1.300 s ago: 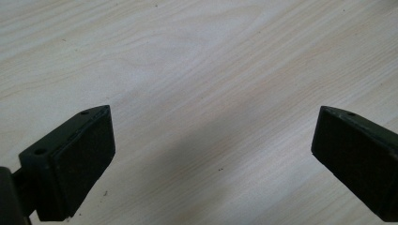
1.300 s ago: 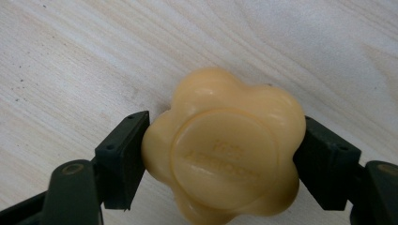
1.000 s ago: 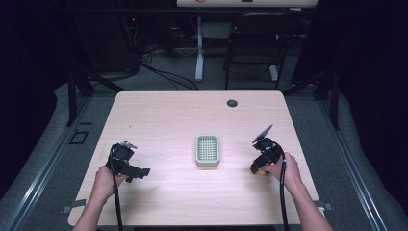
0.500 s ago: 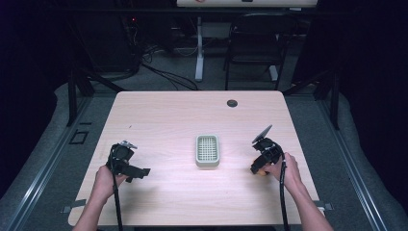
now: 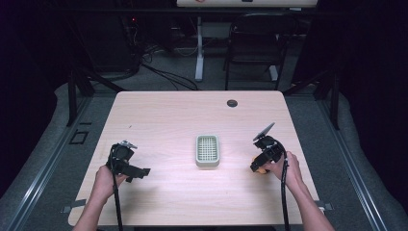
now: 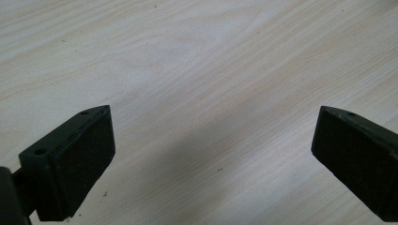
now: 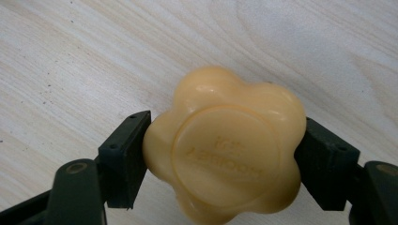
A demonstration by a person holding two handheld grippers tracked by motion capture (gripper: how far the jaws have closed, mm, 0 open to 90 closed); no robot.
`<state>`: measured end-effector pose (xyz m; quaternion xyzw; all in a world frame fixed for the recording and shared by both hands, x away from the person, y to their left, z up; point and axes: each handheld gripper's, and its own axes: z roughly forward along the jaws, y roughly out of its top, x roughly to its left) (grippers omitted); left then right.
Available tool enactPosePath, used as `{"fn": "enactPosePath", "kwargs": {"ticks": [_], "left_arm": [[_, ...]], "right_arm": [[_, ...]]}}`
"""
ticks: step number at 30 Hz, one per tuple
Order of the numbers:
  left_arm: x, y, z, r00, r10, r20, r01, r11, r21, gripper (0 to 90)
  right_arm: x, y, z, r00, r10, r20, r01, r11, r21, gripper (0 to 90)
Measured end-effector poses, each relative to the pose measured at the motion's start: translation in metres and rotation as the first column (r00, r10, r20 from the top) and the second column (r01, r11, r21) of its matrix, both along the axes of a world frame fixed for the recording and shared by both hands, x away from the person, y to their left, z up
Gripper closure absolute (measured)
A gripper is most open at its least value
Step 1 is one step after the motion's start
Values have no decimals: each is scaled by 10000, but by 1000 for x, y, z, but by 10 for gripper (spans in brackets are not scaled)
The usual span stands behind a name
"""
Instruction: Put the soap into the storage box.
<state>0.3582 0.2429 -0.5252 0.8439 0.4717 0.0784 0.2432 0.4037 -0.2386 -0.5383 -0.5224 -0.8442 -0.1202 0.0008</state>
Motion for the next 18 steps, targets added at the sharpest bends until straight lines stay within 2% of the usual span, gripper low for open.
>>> {"fn": "enactPosePath", "kwargs": {"ticks": [3,4,5,6,8,9,10,11,12,13,15,16,18], "left_arm": [[0,0,0,10000,2,-7,-2,10000,-3,0],[0,0,0,10000,1,-6,-1,10000,-12,0],[0,0,0,10000,14,7,-14,10000,-10,0],[0,0,0,10000,22,12,-22,10000,-6,0],[0,0,0,10000,32,14,-32,10000,4,0],[0,0,0,10000,35,11,-35,10000,1,0],[0,0,0,10000,65,-14,-65,10000,-15,0],[0,0,0,10000,67,-12,-67,10000,-1,0],[0,0,0,10000,33,6,-33,10000,25,0],[0,0,0,10000,46,-2,-46,10000,10,0],[0,0,0,10000,41,16,-42,10000,16,0],[0,0,0,10000,40,15,-40,10000,18,0],[0,1,0,10000,60,-12,-60,10000,-22,0]], "right_arm": [[3,-1,7,9968,645,-472,-669,9964,-512,262],[0,1,4,9996,223,-145,-226,9996,-170,262],[0,1,6,9991,352,-224,-357,9991,-227,262],[-1,1,5,9997,207,-95,-208,9997,-110,262],[-1,2,9,9995,282,-141,-283,9996,-72,262],[-2,3,8,9998,210,20,-210,9998,26,262],[-2,3,11,9992,368,-136,-371,9991,-201,262],[-5,5,8,9998,44,186,-47,9999,157,262],[-2,4,12,9990,438,-118,-441,9987,-249,262],[-2,5,13,9982,566,-192,-571,9979,-298,262],[-2,8,13,9989,457,-81,-458,9988,-174,262],[0,11,16,9966,774,-285,-785,9961,-405,262],[1,14,16,9969,752,-235,-759,9966,-323,262]]}}
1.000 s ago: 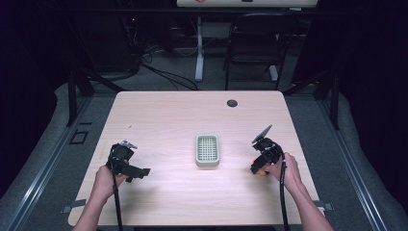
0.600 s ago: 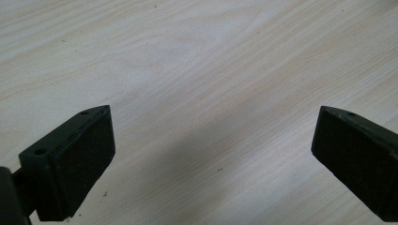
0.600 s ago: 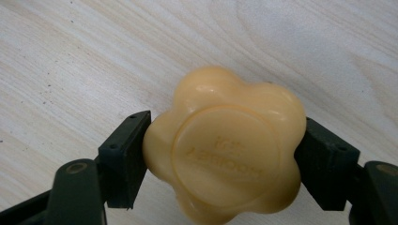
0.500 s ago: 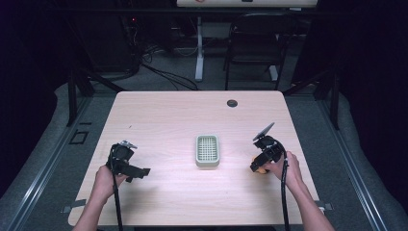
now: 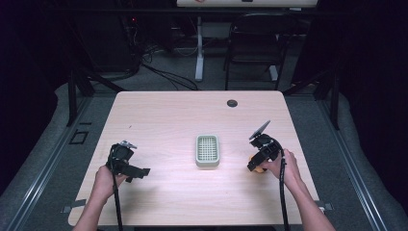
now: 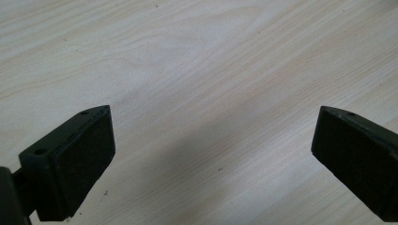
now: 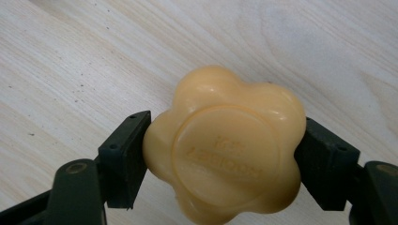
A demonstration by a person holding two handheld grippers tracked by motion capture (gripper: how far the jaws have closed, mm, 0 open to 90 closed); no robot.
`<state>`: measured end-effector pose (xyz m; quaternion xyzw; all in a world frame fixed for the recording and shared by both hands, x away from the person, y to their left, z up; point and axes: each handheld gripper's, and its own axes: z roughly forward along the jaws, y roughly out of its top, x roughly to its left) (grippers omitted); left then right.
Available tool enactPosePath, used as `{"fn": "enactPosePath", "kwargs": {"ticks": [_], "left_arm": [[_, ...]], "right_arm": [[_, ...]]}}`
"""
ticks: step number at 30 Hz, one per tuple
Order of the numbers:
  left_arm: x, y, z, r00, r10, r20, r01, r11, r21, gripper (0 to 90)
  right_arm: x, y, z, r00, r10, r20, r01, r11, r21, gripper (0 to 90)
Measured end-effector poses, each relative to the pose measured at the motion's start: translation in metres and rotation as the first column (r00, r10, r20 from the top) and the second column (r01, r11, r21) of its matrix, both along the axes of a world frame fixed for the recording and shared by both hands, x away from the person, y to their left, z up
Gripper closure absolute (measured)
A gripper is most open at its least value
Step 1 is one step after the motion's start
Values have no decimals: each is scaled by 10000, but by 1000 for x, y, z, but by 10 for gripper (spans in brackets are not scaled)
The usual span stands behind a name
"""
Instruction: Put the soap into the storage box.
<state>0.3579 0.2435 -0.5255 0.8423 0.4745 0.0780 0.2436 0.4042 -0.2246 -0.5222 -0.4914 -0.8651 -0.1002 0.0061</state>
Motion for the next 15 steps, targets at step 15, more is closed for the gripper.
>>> {"fn": "enactPosePath", "kwargs": {"ticks": [15], "left_arm": [[0,0,0,10000,-2,-1,2,10000,16,0]], "right_arm": [[6,15,6,9998,192,80,-194,9995,232,262]]}}
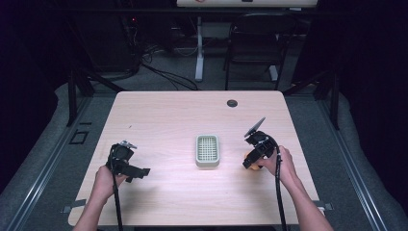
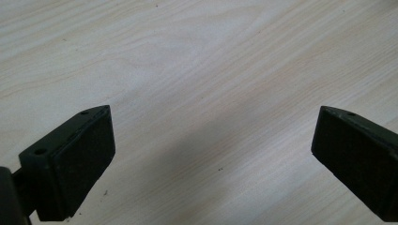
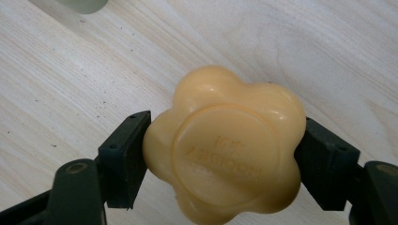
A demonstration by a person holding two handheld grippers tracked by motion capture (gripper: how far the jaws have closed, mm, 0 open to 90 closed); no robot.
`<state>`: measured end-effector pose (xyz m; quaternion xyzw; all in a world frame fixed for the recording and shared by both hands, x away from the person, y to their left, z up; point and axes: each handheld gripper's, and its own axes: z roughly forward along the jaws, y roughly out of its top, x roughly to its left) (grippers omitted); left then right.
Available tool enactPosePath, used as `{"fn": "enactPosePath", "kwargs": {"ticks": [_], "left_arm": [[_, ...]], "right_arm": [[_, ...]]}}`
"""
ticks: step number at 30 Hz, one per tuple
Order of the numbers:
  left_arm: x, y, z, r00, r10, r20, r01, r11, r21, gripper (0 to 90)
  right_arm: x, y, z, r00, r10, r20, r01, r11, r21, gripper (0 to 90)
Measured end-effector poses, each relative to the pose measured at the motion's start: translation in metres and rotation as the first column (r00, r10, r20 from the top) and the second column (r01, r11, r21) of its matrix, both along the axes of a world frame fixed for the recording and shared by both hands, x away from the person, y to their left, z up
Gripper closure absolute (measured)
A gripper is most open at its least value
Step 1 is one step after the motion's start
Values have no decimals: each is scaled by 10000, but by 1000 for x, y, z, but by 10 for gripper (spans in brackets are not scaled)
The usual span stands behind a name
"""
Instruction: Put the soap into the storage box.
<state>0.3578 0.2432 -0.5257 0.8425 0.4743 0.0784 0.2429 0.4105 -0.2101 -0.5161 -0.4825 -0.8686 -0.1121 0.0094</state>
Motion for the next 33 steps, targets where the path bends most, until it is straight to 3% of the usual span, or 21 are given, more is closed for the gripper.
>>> {"fn": "enactPosePath", "kwargs": {"ticks": [2,5,7,8,11,13,15,33], "left_arm": [[0,0,0,10000,-4,11,4,10000,-2,0],[0,0,0,10000,-16,1,16,10000,-5,0],[0,0,0,10000,-25,-4,25,10000,-16,0],[0,0,0,10000,-18,-1,18,10000,-15,0],[0,1,0,10000,-3,1,3,10000,-15,0],[0,0,0,10000,-19,-3,19,10000,-13,0],[0,0,0,10000,-14,-9,14,10000,-12,0],[0,0,0,10000,-16,-1,16,10000,2,0]], "right_arm": [[3,0,4,9984,489,-272,-500,9978,-438,262],[2,4,2,9999,132,9,-132,9999,-87,262],[6,5,7,9979,584,-295,-596,9973,-417,262],[5,7,5,9993,376,-64,-377,9991,-192,262],[5,11,5,9997,259,28,-259,9997,-53,262],[10,13,11,9971,723,-221,-732,9965,-409,262],[9,15,10,9988,488,-42,-489,9987,-144,262],[20,37,20,9976,689,68,-689,9976,-116,262]]}}
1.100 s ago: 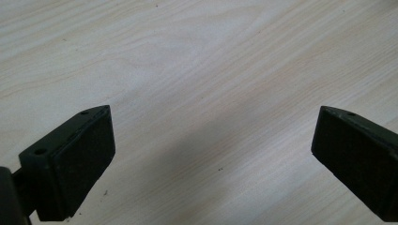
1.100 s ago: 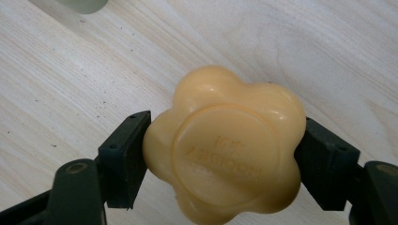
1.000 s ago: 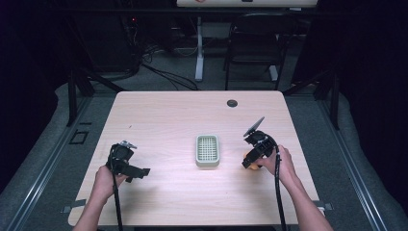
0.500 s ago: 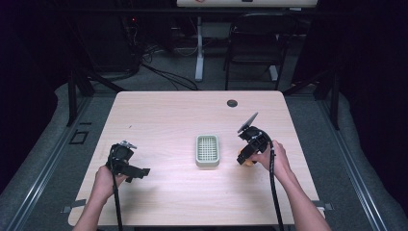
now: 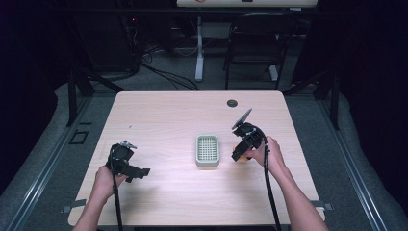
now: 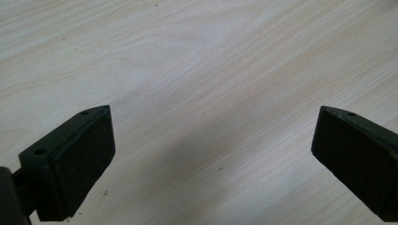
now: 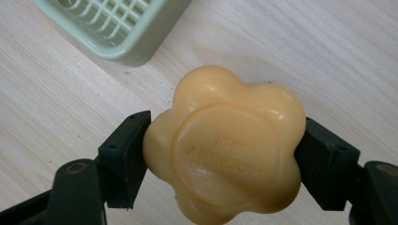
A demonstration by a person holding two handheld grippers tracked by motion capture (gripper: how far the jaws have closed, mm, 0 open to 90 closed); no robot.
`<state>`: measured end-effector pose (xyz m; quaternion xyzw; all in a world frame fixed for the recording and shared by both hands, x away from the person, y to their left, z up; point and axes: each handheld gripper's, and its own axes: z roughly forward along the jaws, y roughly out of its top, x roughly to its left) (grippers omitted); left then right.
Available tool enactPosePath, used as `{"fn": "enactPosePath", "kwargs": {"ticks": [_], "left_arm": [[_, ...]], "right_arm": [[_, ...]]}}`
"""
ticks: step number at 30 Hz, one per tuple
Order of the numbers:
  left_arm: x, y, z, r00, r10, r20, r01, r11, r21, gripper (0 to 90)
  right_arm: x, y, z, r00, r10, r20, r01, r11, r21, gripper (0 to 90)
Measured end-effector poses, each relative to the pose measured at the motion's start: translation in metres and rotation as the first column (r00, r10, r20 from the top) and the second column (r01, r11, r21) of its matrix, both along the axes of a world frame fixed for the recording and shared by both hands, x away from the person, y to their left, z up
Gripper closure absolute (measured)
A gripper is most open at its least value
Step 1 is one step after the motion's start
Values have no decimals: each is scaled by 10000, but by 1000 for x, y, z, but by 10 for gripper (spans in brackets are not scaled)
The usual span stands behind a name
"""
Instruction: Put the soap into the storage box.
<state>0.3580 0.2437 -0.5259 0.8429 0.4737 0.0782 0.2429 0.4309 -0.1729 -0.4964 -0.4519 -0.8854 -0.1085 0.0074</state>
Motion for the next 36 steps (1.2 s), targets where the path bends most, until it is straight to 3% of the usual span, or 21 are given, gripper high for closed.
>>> {"fn": "enactPosePath", "kwargs": {"ticks": [8,11,15,32,33,36], "left_arm": [[0,0,0,10000,-5,-6,5,10000,-3,0],[0,0,0,10000,-14,-2,14,10000,-5,0],[0,0,0,10000,-11,-8,11,10000,-1,0],[0,0,0,10000,-40,-12,40,10000,-21,0],[0,0,0,10000,-56,-9,56,10000,-13,0],[0,0,0,10000,-34,-11,34,10000,-30,0]], "right_arm": [[5,9,4,9996,281,89,-281,9996,-12,262],[5,13,3,9999,107,116,-109,9998,187,262],[9,18,5,9990,453,-53,-453,9989,-67,262],[14,33,8,9990,361,279,-367,9991,227,262],[16,33,9,9977,610,282,-613,9981,89,262],[16,36,10,9976,666,180,-668,9977,120,262]]}}
